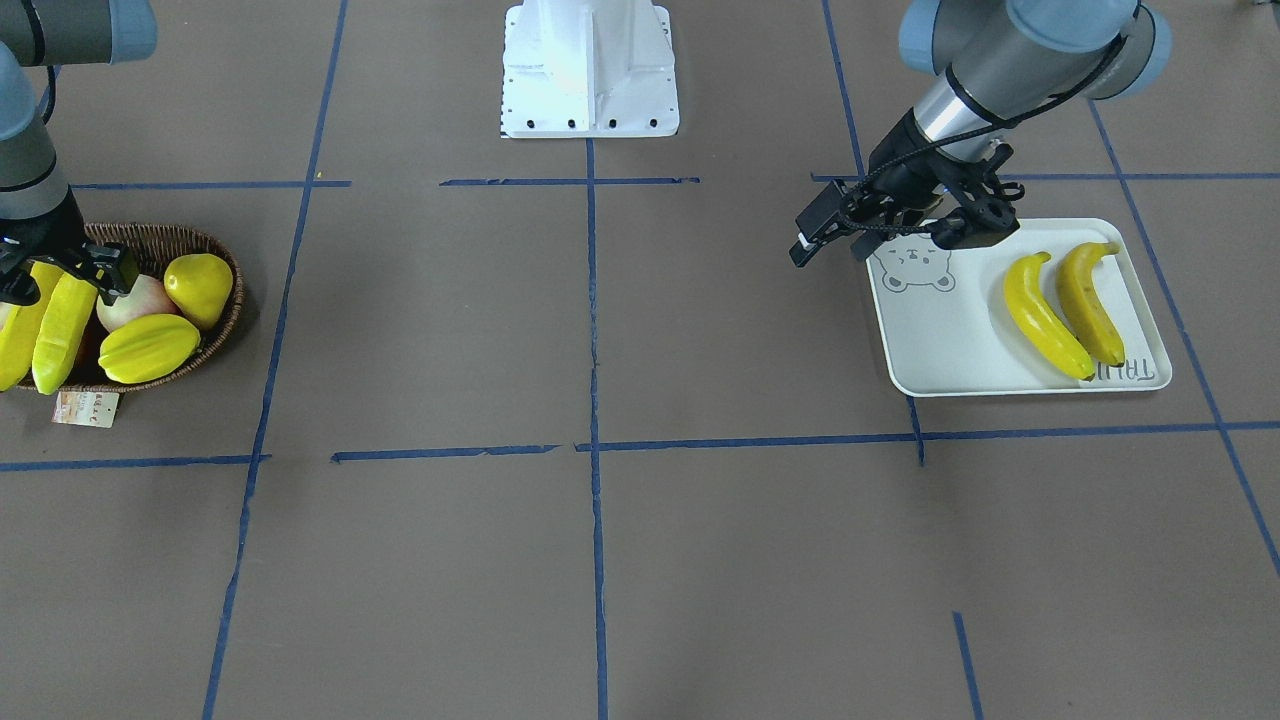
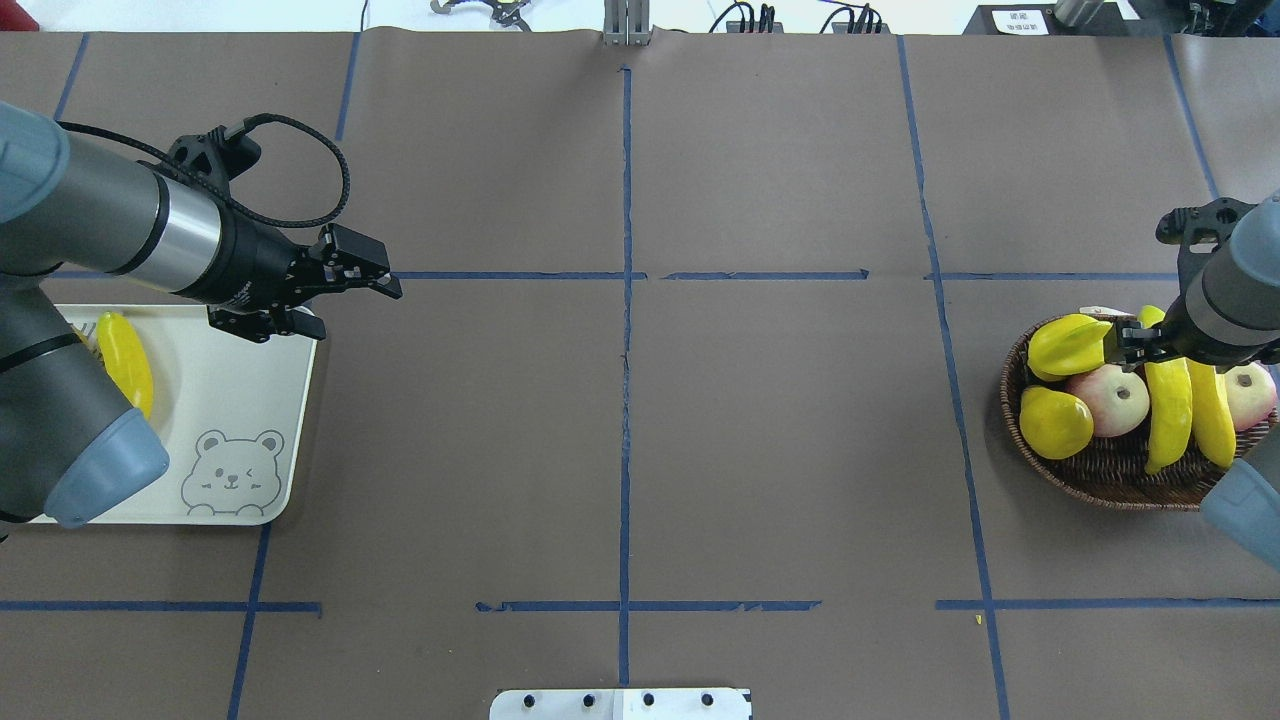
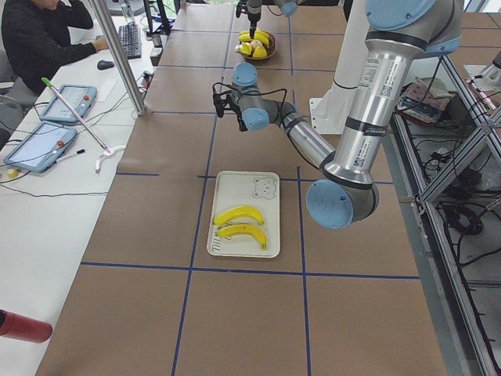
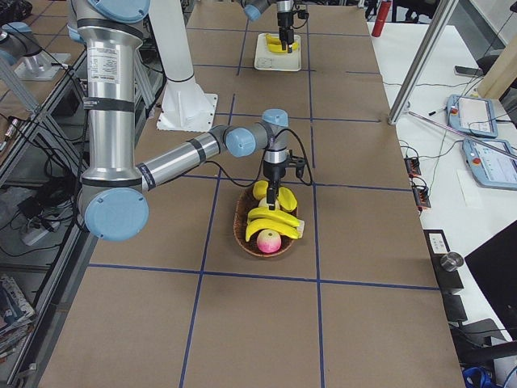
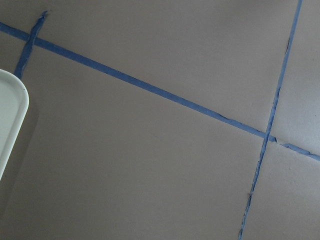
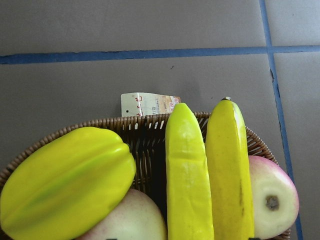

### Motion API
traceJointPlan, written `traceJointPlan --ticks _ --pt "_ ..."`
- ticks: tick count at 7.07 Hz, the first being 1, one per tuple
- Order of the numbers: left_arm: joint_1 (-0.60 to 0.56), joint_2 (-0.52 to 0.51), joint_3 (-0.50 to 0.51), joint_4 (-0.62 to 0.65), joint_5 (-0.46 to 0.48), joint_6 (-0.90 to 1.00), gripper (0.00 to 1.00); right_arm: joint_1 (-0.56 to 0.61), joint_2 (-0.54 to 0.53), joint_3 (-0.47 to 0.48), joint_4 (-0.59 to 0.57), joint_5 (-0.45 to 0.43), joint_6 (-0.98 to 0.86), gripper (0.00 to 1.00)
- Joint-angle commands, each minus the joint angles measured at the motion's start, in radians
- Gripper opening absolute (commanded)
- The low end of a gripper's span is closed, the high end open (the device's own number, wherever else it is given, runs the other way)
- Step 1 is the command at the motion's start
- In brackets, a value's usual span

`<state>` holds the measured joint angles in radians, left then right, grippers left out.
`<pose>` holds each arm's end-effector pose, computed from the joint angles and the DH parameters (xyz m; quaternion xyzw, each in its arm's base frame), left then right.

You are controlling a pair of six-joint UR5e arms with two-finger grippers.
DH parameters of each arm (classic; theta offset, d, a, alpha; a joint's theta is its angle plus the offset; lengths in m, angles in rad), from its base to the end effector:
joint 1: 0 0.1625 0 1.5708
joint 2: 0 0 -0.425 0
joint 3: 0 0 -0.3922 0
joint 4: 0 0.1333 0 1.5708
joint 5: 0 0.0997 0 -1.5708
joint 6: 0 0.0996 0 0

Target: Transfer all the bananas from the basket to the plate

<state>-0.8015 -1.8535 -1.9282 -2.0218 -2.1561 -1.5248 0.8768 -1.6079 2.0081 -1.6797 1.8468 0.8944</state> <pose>0.3283 -0.4516 0.2862 -0.0205 0.5543 -0.1627 0.8160 -0.2180 -0.4280 0.4976 0.0037 -0.1979 0.0782 0.9771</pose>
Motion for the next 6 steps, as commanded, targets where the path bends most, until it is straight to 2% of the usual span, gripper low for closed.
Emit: traceJointPlan --ticks 1,6 --pt "0.025 -0.001 0.000 0.000 0.025 0.000 1.00 0.001 -0.012 0.004 0.000 0.005 -0.029 0.74" --pt "0.035 -0.001 0.002 0.000 0.045 -0.002 0.99 -0.001 -0.029 0.001 0.000 0.020 -0.094 0.73"
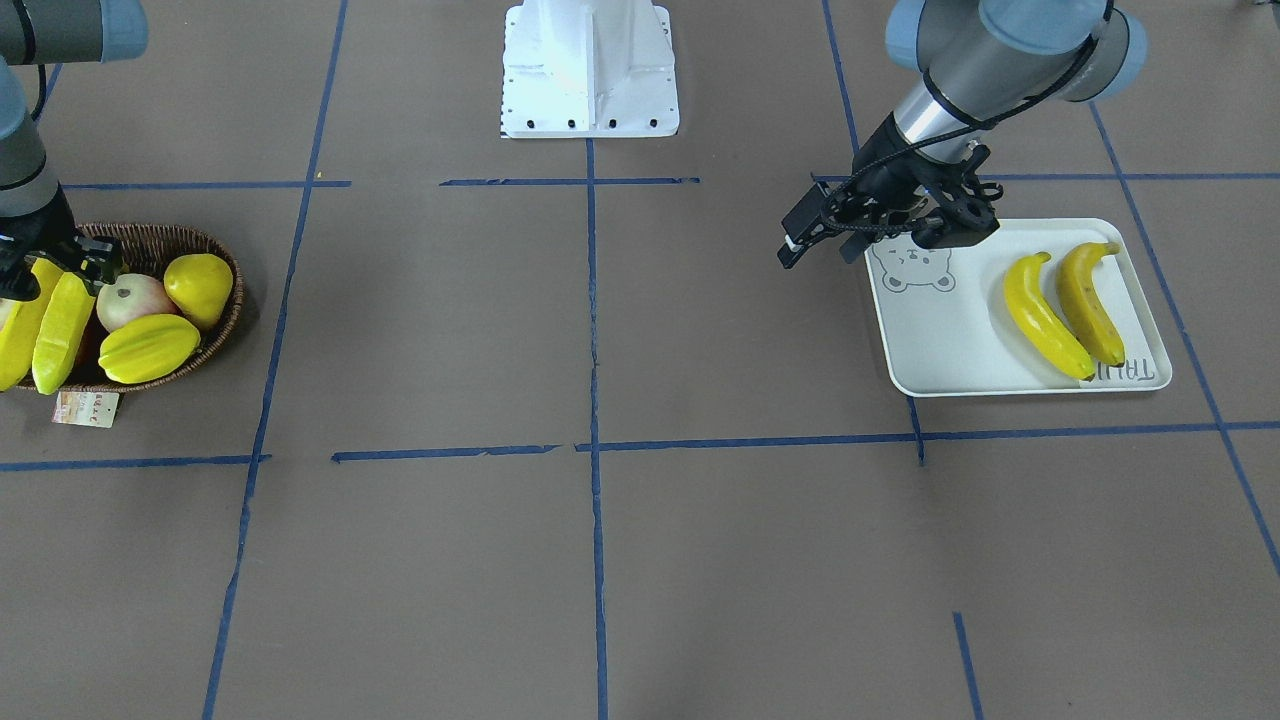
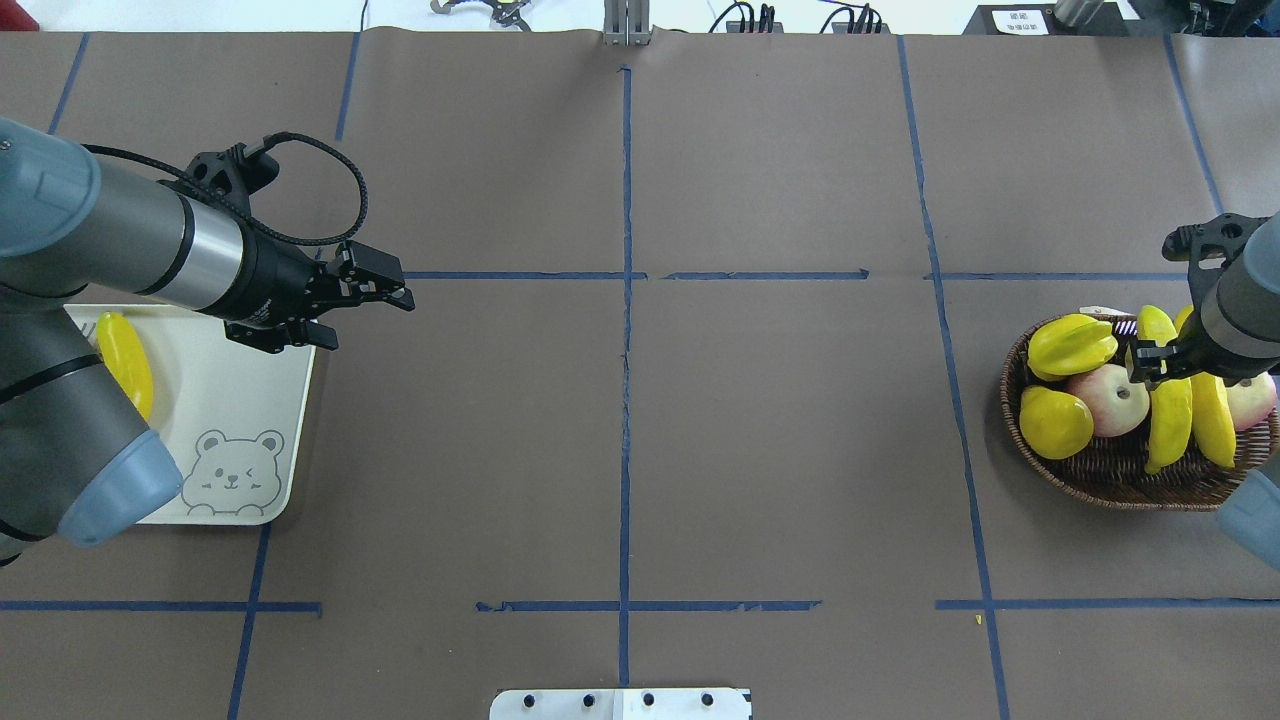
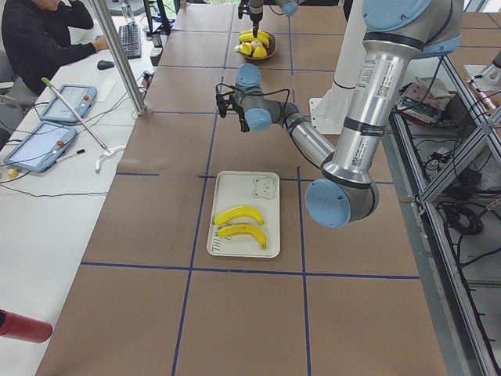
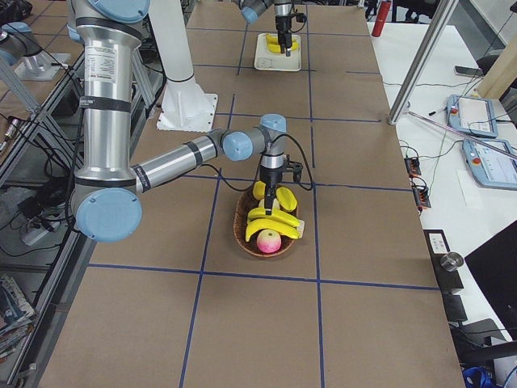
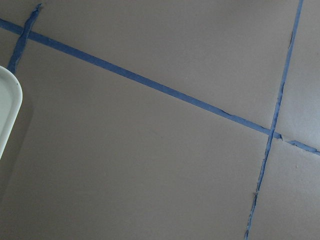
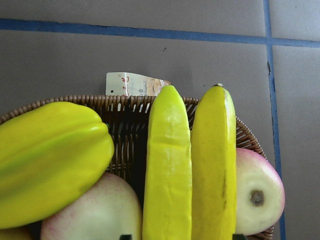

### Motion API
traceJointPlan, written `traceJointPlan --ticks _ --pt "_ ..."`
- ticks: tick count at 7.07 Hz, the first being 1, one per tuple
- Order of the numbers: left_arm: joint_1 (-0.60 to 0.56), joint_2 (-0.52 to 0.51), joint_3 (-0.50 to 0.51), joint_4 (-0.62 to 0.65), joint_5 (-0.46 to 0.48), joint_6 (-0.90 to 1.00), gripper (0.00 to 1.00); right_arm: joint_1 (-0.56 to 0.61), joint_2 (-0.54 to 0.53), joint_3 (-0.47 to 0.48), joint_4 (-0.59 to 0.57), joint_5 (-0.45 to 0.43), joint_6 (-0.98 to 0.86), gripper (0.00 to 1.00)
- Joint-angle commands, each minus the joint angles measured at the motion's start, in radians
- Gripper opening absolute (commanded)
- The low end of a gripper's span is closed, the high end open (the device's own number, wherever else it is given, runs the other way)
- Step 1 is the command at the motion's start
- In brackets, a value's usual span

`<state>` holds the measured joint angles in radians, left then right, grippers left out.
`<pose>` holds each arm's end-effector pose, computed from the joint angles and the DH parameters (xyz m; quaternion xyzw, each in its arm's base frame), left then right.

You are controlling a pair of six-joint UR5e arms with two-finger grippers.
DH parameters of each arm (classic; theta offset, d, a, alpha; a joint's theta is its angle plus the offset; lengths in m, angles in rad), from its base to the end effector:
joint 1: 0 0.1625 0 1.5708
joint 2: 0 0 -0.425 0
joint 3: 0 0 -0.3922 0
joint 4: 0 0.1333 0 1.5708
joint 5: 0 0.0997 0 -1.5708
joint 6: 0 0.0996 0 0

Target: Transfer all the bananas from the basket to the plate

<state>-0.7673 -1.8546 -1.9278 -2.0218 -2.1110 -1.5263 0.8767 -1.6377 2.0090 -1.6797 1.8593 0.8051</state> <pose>0.3426 -0.4445 0.2869 -0.0119 0.5498 -0.1616 0.8195 -0.2124 -0.4193 0.5106 -0.0023 -0.1925 0.0356 0.9806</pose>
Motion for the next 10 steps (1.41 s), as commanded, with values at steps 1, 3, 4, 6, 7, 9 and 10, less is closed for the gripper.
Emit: traceJointPlan --ticks 1,3,4,6,7,9,10 --pt "0.000 0.000 0.001 0.000 0.000 0.000 0.99 -0.002 0.001 -0.006 0.000 0.011 -0.006 0.72" --pt "0.003 0.000 0.001 0.000 0.000 -0.002 0.99 -0.005 0.012 -0.029 0.000 0.026 -0.036 0.70" --pt "0.003 0.000 0.001 0.000 0.000 -0.002 0.99 -0.007 0.012 -0.029 0.000 0.030 -0.037 0.69" --pt "0.003 0.000 0.001 0.002 0.000 -0.002 0.99 -0.008 0.012 -0.033 0.000 0.032 -0.038 0.68" --pt "0.003 0.000 0.001 0.000 0.000 -0.002 0.99 -0.015 0.012 -0.035 0.000 0.032 -0.038 0.67" --pt "0.003 0.000 0.001 0.000 0.000 -0.002 0.99 -0.015 0.012 -0.039 0.000 0.034 -0.038 0.60" --pt "0.003 0.000 0.001 0.000 0.000 -0.002 0.99 -0.015 0.012 -0.042 0.000 0.037 -0.038 0.60"
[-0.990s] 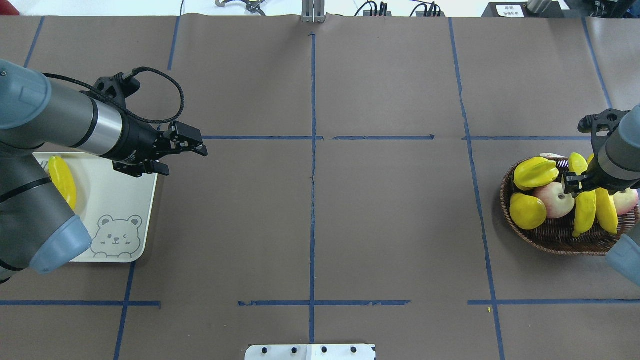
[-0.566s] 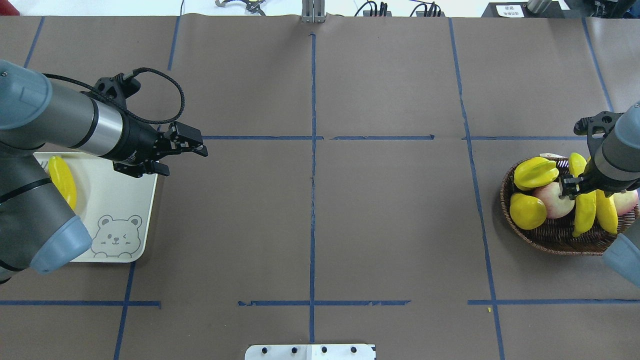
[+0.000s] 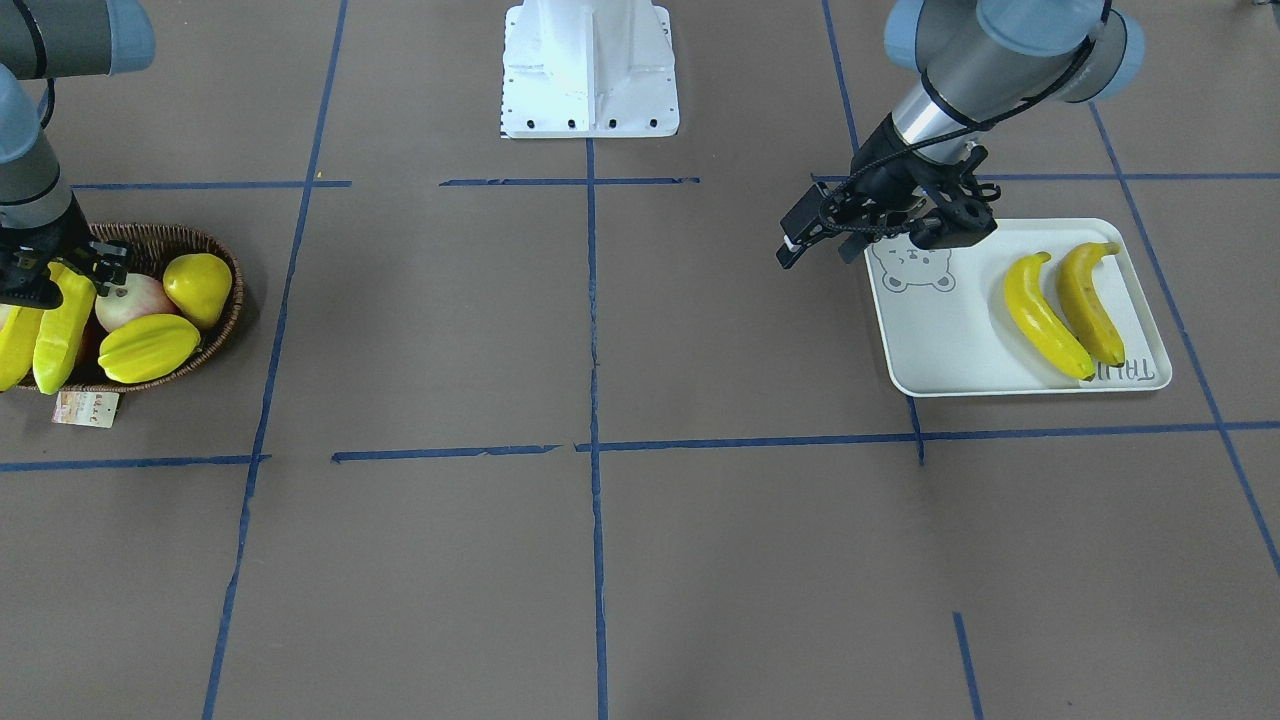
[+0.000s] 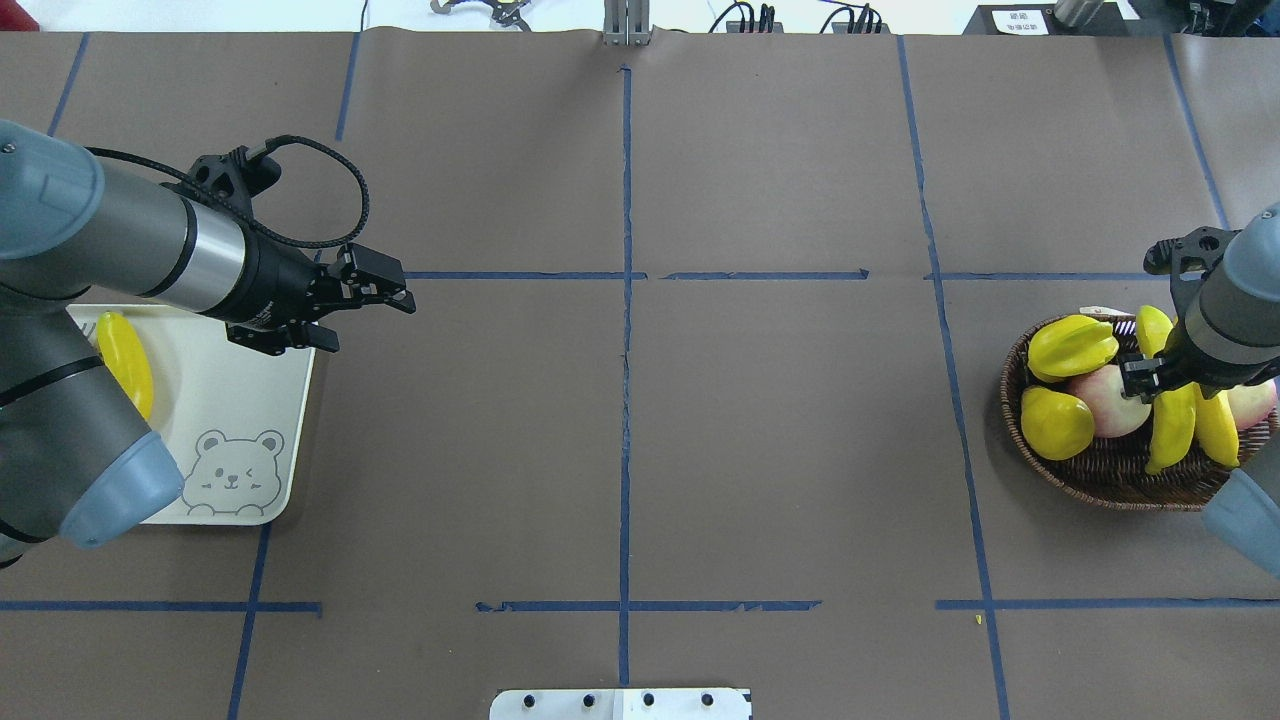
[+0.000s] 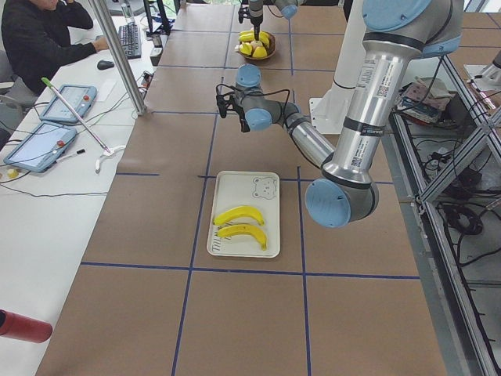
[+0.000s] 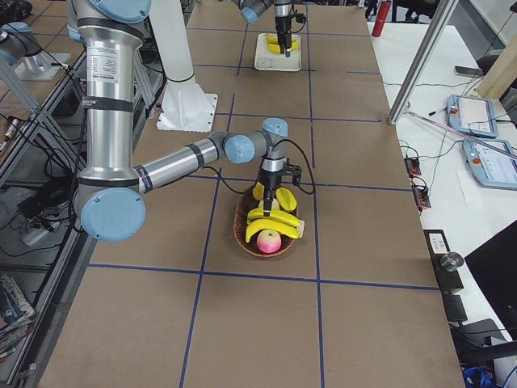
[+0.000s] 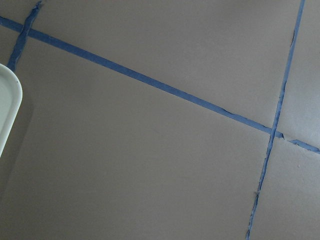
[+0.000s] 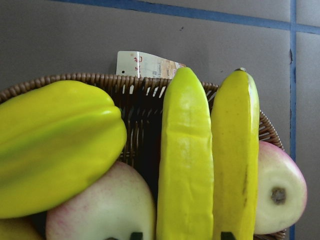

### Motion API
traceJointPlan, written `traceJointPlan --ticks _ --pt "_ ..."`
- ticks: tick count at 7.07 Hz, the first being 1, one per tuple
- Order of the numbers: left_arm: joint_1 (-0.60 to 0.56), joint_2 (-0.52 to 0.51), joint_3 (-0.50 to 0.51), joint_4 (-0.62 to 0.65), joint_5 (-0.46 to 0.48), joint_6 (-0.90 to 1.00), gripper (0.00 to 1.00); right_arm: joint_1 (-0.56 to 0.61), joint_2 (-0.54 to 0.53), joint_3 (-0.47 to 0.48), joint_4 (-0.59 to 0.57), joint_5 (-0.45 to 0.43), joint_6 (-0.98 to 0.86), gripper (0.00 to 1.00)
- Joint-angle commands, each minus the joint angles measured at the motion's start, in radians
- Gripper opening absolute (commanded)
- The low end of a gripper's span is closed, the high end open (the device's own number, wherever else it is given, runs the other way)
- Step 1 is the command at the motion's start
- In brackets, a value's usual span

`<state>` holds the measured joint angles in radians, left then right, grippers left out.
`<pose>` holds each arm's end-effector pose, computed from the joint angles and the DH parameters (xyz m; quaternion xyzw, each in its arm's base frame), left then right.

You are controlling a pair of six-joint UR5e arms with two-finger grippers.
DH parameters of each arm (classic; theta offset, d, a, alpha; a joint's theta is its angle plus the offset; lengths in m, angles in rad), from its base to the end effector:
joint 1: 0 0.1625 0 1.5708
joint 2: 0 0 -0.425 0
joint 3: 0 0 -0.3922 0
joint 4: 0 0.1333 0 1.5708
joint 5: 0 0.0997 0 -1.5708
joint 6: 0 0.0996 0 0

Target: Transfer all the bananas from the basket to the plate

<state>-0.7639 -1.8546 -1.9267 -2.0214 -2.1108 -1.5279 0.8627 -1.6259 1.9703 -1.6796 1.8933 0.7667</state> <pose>0.3444 -0.4435 0.2874 -0.0136 0.5492 -0.1613 0.8199 -0.2250 -0.4192 0.5230 -0.0213 -0.1960 0.0099 0.9803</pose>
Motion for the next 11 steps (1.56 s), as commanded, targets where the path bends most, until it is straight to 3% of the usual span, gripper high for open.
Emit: traceJointPlan --ticks 1,3,5,6,7,9,11 --pt "0.000 0.000 0.000 0.000 0.002 0.000 0.99 -0.001 0.000 -0.005 0.000 0.004 0.000 0.60" --pt "0.000 -0.003 0.000 0.000 0.002 0.000 0.99 -0.001 0.000 -0.008 0.000 0.013 0.002 0.60" --pt "0.000 -0.003 0.000 0.001 0.002 0.000 0.99 -0.001 0.000 -0.013 0.000 0.018 0.005 0.36" --pt "0.003 -0.006 0.000 0.003 0.020 0.000 0.99 0.001 0.001 -0.002 0.000 0.018 0.006 0.18" --pt "0.005 -0.006 0.000 0.003 0.020 0.000 0.99 0.001 0.004 -0.001 0.000 0.018 0.002 0.08" --pt "0.005 -0.006 0.003 0.004 0.020 0.000 0.99 0.010 0.006 0.059 -0.012 0.024 -0.006 0.01" --pt "0.005 -0.006 0.006 0.004 0.020 0.000 0.99 0.129 0.003 0.082 -0.014 0.129 -0.089 0.01"
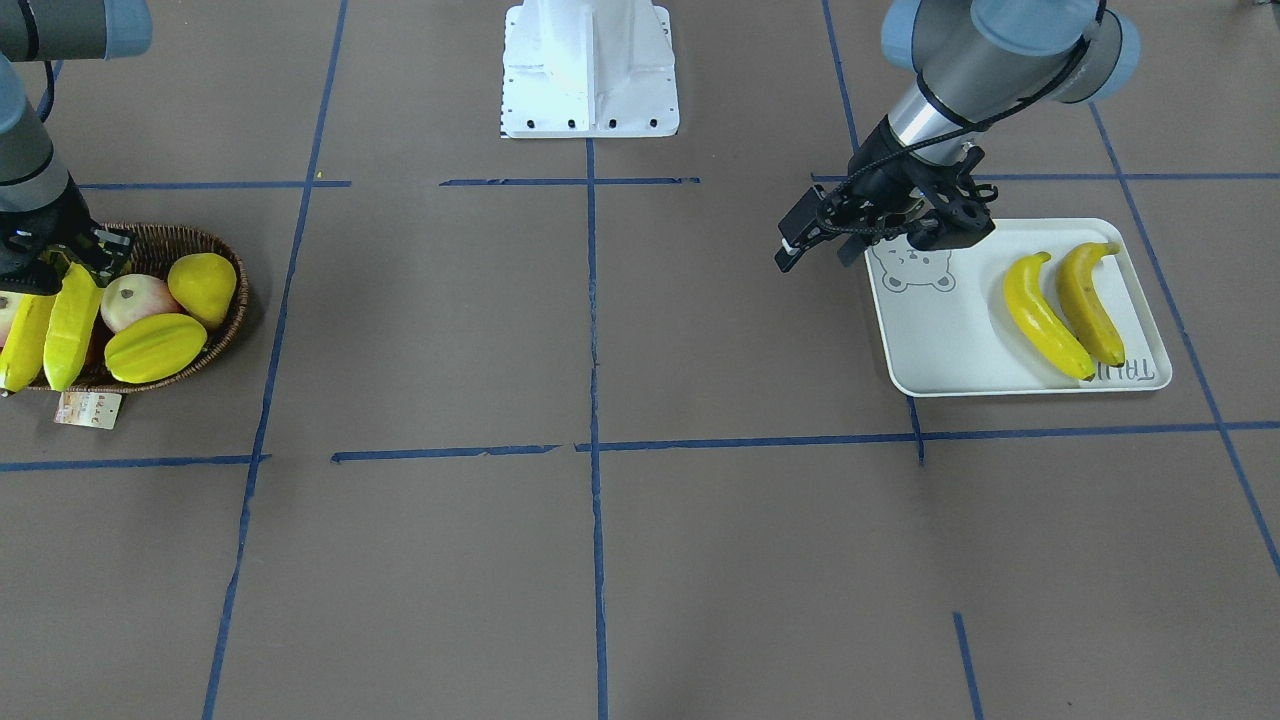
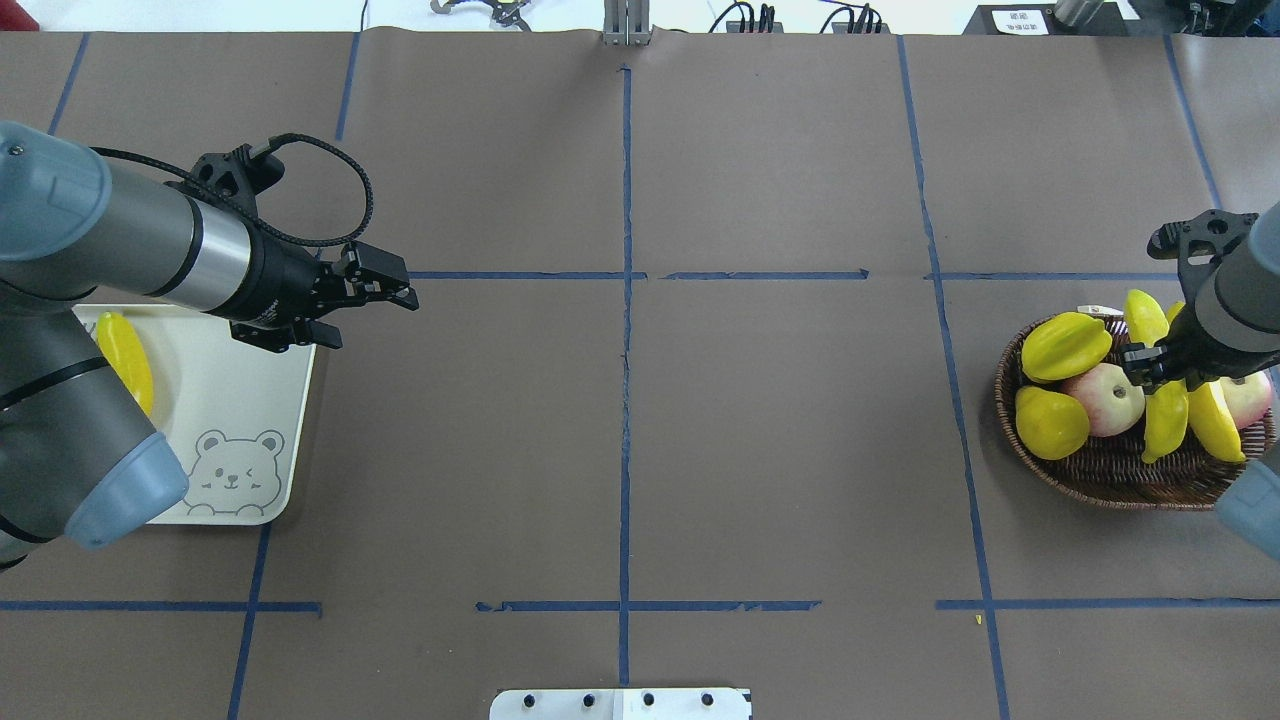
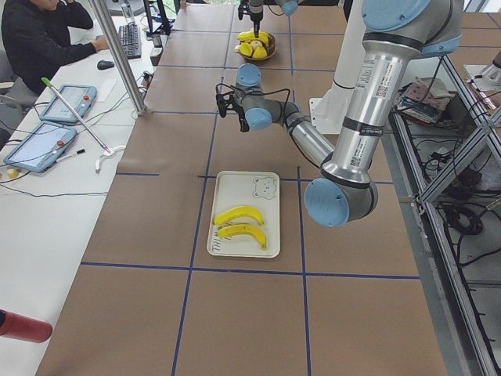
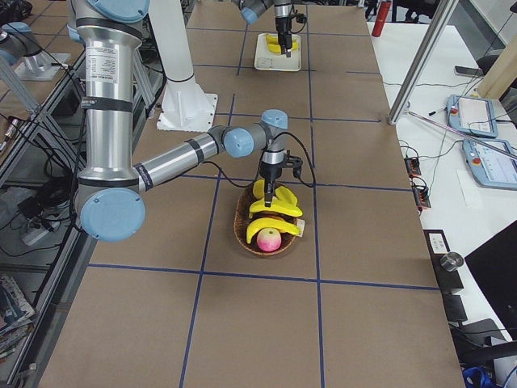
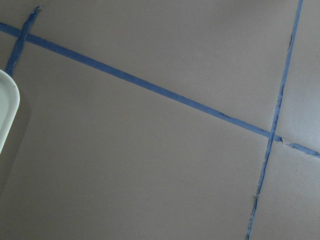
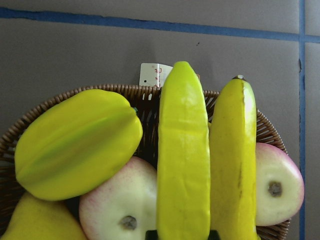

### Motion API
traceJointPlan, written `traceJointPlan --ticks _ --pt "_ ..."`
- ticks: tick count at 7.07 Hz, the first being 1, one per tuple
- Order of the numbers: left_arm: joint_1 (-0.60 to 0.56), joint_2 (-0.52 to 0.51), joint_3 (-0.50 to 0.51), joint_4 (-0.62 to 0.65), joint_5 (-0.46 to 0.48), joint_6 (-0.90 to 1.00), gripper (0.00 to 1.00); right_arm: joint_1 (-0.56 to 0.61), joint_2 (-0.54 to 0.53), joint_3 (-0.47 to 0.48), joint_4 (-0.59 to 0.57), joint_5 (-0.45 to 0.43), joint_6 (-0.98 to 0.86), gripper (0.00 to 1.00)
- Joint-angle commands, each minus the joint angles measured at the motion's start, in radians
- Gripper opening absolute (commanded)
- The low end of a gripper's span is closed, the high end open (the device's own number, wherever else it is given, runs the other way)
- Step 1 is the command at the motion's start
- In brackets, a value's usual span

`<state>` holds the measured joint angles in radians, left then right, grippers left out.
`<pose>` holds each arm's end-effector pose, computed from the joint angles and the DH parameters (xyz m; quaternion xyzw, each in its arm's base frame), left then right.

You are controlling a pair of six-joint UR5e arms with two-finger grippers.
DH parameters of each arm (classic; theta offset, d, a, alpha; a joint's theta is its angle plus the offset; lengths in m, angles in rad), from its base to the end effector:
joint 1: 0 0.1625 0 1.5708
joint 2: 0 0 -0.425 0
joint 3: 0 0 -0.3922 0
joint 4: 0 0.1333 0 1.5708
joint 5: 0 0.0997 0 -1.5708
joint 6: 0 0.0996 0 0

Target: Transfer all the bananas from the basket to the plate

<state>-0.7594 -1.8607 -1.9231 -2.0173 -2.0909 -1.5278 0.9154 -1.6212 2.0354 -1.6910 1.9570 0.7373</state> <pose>0.3473 -0.4452 0.2866 -0.0071 0.5466 -0.1651 0.8209 -0.2043 -0.4229 0.4885 -0.0115 -0.2378 0.0117 0.9712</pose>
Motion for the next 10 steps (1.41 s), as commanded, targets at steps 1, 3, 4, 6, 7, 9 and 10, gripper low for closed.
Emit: traceJointPlan --ticks 1,3,4,6,7,9,10 --pt "0.000 0.000 0.003 0.000 0.000 0.000 0.99 0.159 -0.008 0.067 -0.021 0.145 -0.123 0.00" --pt "0.002 -0.008 0.000 0.000 -0.001 -0.002 0.99 0.215 0.033 0.165 -0.052 0.287 -0.142 0.00" --pt "0.002 -0.015 -0.004 0.000 -0.001 -0.006 0.99 0.217 0.109 0.169 -0.050 0.374 -0.131 0.00" --pt "0.005 -0.072 -0.004 -0.006 -0.003 -0.049 0.99 0.212 0.243 0.166 -0.036 0.495 -0.070 0.00" --pt "0.027 -0.124 -0.002 -0.008 -0.003 -0.102 0.99 0.183 0.311 0.166 -0.015 0.522 -0.002 0.00" --pt "0.035 -0.175 -0.011 -0.070 -0.005 -0.216 0.99 0.050 0.407 0.137 0.179 0.516 0.238 0.00" --pt "0.049 -0.173 -0.002 -0.206 -0.003 -0.288 0.99 -0.019 0.423 0.123 0.320 0.485 0.375 0.00"
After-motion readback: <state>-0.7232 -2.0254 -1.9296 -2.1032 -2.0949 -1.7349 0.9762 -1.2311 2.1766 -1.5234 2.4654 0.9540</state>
